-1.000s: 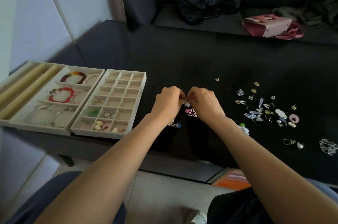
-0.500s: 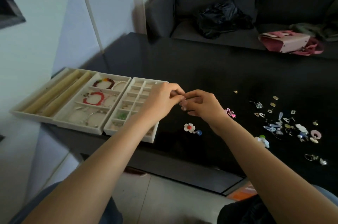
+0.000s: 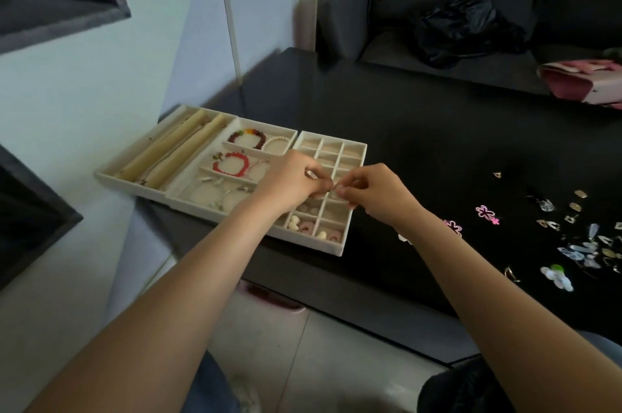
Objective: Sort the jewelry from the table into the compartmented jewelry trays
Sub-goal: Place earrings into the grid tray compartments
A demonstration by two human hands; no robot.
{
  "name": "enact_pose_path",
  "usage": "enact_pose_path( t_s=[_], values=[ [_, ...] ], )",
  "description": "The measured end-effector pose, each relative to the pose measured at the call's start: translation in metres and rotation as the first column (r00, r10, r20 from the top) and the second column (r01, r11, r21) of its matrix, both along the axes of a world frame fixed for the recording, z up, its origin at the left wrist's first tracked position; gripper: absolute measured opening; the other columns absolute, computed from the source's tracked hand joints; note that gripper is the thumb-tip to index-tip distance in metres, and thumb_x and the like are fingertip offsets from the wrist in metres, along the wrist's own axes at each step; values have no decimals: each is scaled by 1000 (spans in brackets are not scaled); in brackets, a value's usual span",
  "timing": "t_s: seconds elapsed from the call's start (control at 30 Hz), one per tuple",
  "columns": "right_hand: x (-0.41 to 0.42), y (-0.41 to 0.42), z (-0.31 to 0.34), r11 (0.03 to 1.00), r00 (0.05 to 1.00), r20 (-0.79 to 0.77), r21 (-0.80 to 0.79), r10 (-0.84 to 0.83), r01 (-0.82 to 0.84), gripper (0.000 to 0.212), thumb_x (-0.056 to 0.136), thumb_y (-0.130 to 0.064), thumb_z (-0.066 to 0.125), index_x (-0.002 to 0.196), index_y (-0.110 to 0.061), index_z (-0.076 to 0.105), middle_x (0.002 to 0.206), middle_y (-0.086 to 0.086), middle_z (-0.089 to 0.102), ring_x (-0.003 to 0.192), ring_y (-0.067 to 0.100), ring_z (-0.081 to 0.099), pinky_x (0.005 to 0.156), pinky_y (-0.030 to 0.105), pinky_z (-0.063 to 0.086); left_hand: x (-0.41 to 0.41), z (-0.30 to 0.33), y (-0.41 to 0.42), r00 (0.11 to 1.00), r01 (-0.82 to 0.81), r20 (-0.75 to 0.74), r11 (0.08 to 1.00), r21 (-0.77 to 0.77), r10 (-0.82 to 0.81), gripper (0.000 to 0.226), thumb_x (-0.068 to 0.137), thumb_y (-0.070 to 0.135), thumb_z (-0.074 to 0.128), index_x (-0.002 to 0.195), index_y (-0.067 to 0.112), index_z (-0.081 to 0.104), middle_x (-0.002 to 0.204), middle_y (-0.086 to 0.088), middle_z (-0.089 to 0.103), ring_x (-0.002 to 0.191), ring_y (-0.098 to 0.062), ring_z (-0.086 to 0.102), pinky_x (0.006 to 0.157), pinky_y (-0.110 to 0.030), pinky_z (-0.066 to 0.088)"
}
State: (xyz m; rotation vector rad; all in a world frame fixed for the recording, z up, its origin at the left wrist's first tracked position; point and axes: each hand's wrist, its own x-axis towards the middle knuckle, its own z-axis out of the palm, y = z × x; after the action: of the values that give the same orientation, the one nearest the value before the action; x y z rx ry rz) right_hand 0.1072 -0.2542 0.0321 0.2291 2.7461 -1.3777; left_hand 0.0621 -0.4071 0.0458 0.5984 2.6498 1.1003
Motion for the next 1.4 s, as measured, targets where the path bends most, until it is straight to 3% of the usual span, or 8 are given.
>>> enact_pose_path(
  t_s=[0.17,0.33,0.5,0.63,0.83,1.0,1.17,1.4],
  values=[
    [-4,-5,0,942,994,65,318,91,-107,4,87,-24,66,90,-23,67,88,-11,60,83,6,57,68,21,45,-4,-12,-3,986,-7,163,999,-42,14,9,83,18,71,89,18,65,70,-1,69,61,-7,65,55,-17,47],
    [2,-13,-1,823,992,31,556,121,-118,13,89,-29,64,100,-24,68,101,-9,59,94,12,58,71,28,45,-1,-13,3,999,44,36,988,-147,-39,6,87,17,65,89,12,69,75,-3,68,66,-13,63,58,-18,44],
    [3,-17,-3,775,987,65,612,149,-158,16,89,-24,63,104,-20,69,107,-3,62,98,17,60,80,33,52,4,-12,10,994,76,-55,965,-250,-92,11,89,16,63,95,11,70,98,-8,68,84,-22,65,71,-28,48],
    [2,-14,-4,764,983,95,618,159,-183,16,89,-27,63,103,-21,69,106,-3,62,96,16,60,74,29,49,3,-15,13,991,101,-58,949,-299,-124,12,88,18,64,97,11,69,98,-8,68,84,-24,65,72,-31,49],
    [-1,-14,-3,713,965,184,651,184,-260,22,93,-29,58,113,-27,67,120,2,45,98,23,57,83,36,51,4,-19,14,985,132,-57,920,-370,-165,16,88,17,65,99,7,71,94,-10,70,85,-24,65,72,-29,47],
    [-3,-13,-8,717,975,160,661,154,-221,22,92,-28,59,112,-24,68,120,4,47,98,24,57,81,37,52,2,-22,14,978,128,-103,909,-397,-183,18,86,20,67,100,9,71,93,-9,69,82,-25,65,79,-39,52],
    [-3,-9,-8,730,976,143,648,165,-218,20,93,-24,58,109,-23,69,118,3,49,98,23,57,82,37,52,2,-21,13,957,155,-162,894,-421,-242,17,88,21,65,97,8,70,97,-9,64,85,-24,62,69,-32,44],
    [-2,-12,-8,655,963,195,706,187,-270,21,96,-24,51,109,-17,66,119,5,47,92,24,59,77,38,52,0,-21,13,961,164,-136,888,-431,-243,18,87,22,66,97,6,69,100,-10,63,90,-26,61,78,-38,50]
  ],
)
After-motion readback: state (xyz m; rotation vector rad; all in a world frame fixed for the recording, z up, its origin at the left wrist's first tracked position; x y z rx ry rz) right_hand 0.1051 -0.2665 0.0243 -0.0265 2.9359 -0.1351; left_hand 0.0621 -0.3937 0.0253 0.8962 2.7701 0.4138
